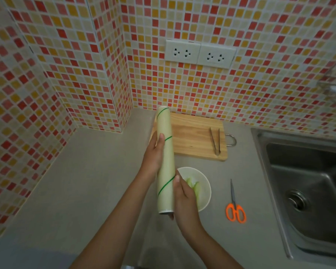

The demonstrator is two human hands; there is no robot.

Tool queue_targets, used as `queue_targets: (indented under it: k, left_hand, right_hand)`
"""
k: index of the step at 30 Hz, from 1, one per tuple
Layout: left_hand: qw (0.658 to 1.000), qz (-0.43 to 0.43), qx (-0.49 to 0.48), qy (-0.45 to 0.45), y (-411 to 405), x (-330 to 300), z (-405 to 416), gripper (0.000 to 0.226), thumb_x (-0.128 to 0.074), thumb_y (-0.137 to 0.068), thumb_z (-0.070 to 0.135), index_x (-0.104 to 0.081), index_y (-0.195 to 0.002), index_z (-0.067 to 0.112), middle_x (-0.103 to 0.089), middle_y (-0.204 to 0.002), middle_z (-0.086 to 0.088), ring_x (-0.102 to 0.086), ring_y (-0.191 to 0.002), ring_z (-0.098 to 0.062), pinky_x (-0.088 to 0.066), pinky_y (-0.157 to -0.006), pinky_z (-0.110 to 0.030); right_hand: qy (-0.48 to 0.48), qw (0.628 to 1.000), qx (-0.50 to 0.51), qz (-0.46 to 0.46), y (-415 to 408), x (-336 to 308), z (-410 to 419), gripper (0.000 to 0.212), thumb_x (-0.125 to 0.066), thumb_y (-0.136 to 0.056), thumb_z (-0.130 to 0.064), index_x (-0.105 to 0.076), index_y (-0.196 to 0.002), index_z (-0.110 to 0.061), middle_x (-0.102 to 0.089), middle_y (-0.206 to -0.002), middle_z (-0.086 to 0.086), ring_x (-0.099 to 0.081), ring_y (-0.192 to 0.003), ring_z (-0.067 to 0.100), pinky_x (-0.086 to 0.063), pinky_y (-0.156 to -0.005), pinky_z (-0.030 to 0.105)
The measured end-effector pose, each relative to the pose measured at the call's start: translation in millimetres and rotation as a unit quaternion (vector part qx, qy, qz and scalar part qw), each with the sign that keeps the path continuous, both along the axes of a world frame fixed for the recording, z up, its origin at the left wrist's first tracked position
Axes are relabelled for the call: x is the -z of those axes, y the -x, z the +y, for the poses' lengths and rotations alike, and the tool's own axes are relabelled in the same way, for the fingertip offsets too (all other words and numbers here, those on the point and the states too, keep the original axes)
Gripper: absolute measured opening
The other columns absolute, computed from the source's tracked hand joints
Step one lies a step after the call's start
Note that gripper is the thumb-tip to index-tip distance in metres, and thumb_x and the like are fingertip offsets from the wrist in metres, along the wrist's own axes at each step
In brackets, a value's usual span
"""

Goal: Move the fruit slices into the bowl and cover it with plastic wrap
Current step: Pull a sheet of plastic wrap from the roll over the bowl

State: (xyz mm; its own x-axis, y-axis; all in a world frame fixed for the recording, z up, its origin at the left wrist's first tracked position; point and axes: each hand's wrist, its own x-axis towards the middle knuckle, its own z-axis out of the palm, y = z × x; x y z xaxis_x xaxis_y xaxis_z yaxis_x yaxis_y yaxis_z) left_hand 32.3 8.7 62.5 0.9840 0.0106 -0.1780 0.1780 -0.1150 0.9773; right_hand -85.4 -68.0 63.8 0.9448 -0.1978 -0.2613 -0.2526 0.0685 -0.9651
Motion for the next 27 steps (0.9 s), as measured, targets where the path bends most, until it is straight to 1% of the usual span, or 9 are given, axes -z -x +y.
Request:
queue_targets:
  k: [1,5,8,10,13,15,17,22,27]
  left_hand:
    - [1.000,-0.003,-0.001,0.017,1.6,-0.2,0.3,0.050,-0.034,-0.100,0.052,-0.046,-0.140,0.025,-0.055,-0.139,-0.005,-0.057,-0.119,-0.021,-0.047,-0.102,-0.041]
    - [0.996,0.012,-0.012,0.091,7.0,-7.8,1.3,0.038,-0.036,-0.102,0.044,-0.058,-0.122,0.020,-0.062,-0.104,-0.010,-0.059,-0.081,-0.015,-0.047,-0.071,-0.030]
    - [0.995,0.004,-0.022,0.102,11.0,-9.3,2.7,0.039,-0.037,-0.102,0.040,-0.055,-0.133,0.023,-0.064,-0.110,-0.009,-0.058,-0.088,-0.017,-0.046,-0.074,-0.031]
    - [0.996,-0.014,-0.006,0.092,16.6,-10.4,1.3,0.036,-0.037,-0.103,0.038,-0.056,-0.131,0.027,-0.065,-0.115,-0.004,-0.060,-0.089,-0.012,-0.047,-0.076,-0.030]
    - [0.997,-0.026,0.000,0.074,27.0,-8.5,-3.1,0.039,-0.039,-0.102,0.039,-0.049,-0.139,0.032,-0.059,-0.130,0.012,-0.058,-0.107,0.002,-0.046,-0.091,-0.022]
    - [0.997,-0.027,0.007,0.067,33.3,-5.9,-5.7,0.042,-0.040,-0.102,0.039,-0.046,-0.143,0.031,-0.058,-0.134,0.012,-0.058,-0.111,0.004,-0.047,-0.088,-0.014]
    - [0.997,-0.026,0.008,0.068,39.5,-3.6,-8.0,0.043,-0.041,-0.102,0.038,-0.045,-0.144,0.032,-0.057,-0.135,0.013,-0.057,-0.111,0.008,-0.045,-0.081,-0.006]
    - [0.997,-0.030,0.006,0.072,50.6,1.6,-6.9,0.046,-0.042,-0.101,0.038,-0.040,-0.147,0.032,-0.049,-0.146,0.013,-0.049,-0.129,-0.001,-0.038,-0.096,-0.012]
    - [0.997,-0.030,0.012,0.070,56.9,3.6,-1.7,0.045,-0.043,-0.101,0.041,-0.042,-0.145,0.036,-0.053,-0.140,0.018,-0.052,-0.120,0.008,-0.040,-0.088,-0.007]
  right_hand:
    - [-0.002,1.000,0.001,-0.010,2.0,0.2,0.1,0.035,-0.036,-0.102,-0.025,-0.055,-0.132,-0.024,-0.063,-0.110,0.002,-0.058,-0.100,0.024,-0.047,-0.074,0.027]
    - [0.003,0.999,0.006,-0.036,2.5,2.6,-6.4,0.037,-0.042,-0.099,-0.005,-0.063,-0.120,-0.028,-0.072,-0.105,-0.014,-0.064,-0.096,0.005,-0.052,-0.087,0.024]
    - [0.044,0.998,0.029,-0.041,-15.5,-3.7,-18.3,0.021,-0.053,-0.095,-0.010,-0.072,-0.098,-0.020,-0.068,-0.068,-0.007,-0.059,-0.056,0.005,-0.046,-0.051,0.019]
    - [0.013,0.996,0.085,-0.009,-38.5,-13.0,-29.5,0.010,-0.061,-0.091,-0.019,-0.067,-0.091,-0.012,-0.061,-0.068,0.005,-0.052,-0.046,0.009,-0.038,-0.043,0.018]
    - [-0.044,0.991,0.086,0.095,-71.1,-30.3,-41.1,0.031,-0.061,-0.088,-0.042,-0.067,-0.096,-0.012,-0.063,-0.080,0.003,-0.055,-0.057,0.014,-0.043,-0.052,0.023]
    - [-0.090,0.984,0.082,0.133,-84.4,-37.0,-43.6,0.041,-0.062,-0.086,-0.048,-0.069,-0.098,-0.010,-0.062,-0.084,0.001,-0.053,-0.062,0.015,-0.044,-0.058,0.026]
    - [-0.125,0.978,0.098,0.135,-91.5,-39.8,-44.0,0.035,-0.068,-0.084,-0.040,-0.071,-0.095,-0.006,-0.062,-0.084,0.003,-0.050,-0.060,0.015,-0.042,-0.056,0.026]
    - [-0.192,0.962,0.136,0.140,-94.7,-37.3,-40.0,0.026,-0.072,-0.082,-0.011,-0.067,-0.102,0.005,-0.062,-0.077,0.009,-0.050,-0.056,0.015,-0.042,-0.053,0.025]
    - [-0.120,0.978,0.118,0.127,-99.1,-29.5,-39.4,0.007,-0.061,-0.089,-0.003,-0.062,-0.085,0.002,-0.058,-0.070,0.008,-0.049,-0.051,0.014,-0.043,-0.049,0.024]
